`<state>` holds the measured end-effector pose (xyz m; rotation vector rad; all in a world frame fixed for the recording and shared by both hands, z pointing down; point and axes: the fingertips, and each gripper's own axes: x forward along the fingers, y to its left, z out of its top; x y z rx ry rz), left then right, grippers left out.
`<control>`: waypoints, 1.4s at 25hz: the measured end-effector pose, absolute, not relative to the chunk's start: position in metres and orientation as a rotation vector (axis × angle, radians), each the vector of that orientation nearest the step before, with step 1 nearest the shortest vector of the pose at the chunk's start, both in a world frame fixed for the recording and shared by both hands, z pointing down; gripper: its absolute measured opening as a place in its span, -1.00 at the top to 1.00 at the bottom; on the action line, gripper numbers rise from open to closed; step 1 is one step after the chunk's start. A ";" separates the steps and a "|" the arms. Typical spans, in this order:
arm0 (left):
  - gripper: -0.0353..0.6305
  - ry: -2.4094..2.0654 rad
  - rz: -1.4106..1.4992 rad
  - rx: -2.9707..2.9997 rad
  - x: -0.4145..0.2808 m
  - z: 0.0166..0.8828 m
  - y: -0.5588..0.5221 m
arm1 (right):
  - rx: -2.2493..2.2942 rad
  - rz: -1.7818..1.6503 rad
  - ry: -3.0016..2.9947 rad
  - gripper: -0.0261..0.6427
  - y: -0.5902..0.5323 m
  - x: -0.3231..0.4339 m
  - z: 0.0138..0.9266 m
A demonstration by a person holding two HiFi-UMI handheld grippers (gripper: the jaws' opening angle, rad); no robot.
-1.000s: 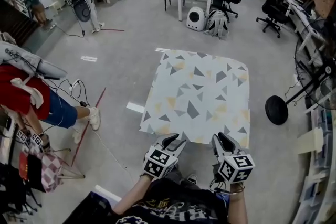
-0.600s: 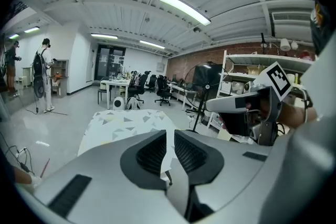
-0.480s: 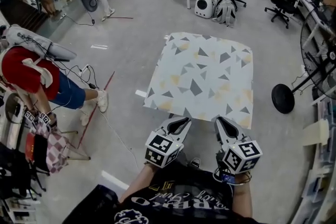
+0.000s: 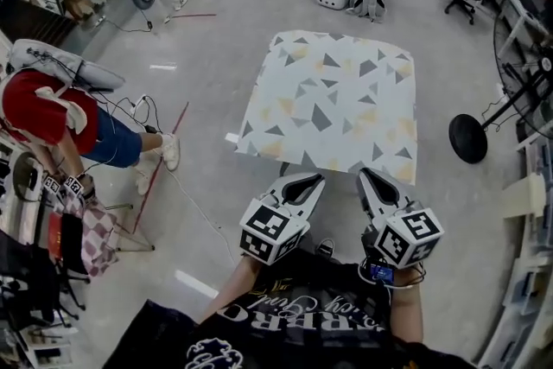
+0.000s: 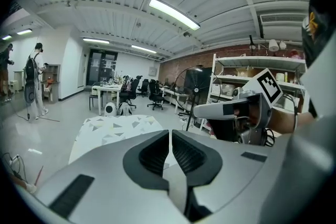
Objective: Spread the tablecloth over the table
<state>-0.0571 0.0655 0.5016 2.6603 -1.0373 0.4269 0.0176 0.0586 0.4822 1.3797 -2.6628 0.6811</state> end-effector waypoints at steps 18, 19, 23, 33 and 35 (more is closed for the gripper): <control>0.80 -1.000 0.444 2.732 -0.040 0.489 0.076 | 1.381 0.681 -2.664 0.88 0.062 0.030 0.480; 0.80 -0.998 0.445 2.734 -0.039 0.489 0.076 | 1.388 0.686 -2.658 0.88 0.062 0.033 0.481; 0.80 -0.991 0.459 2.729 -0.039 0.491 0.076 | 1.396 0.682 -2.644 0.88 0.058 0.037 0.481; 0.80 -0.978 0.483 2.725 -0.037 0.498 0.077 | 1.389 0.697 -2.633 0.88 0.058 0.036 0.486; 0.80 -0.975 0.487 2.723 -0.037 0.500 0.077 | 1.384 0.702 -2.630 0.88 0.058 0.034 0.488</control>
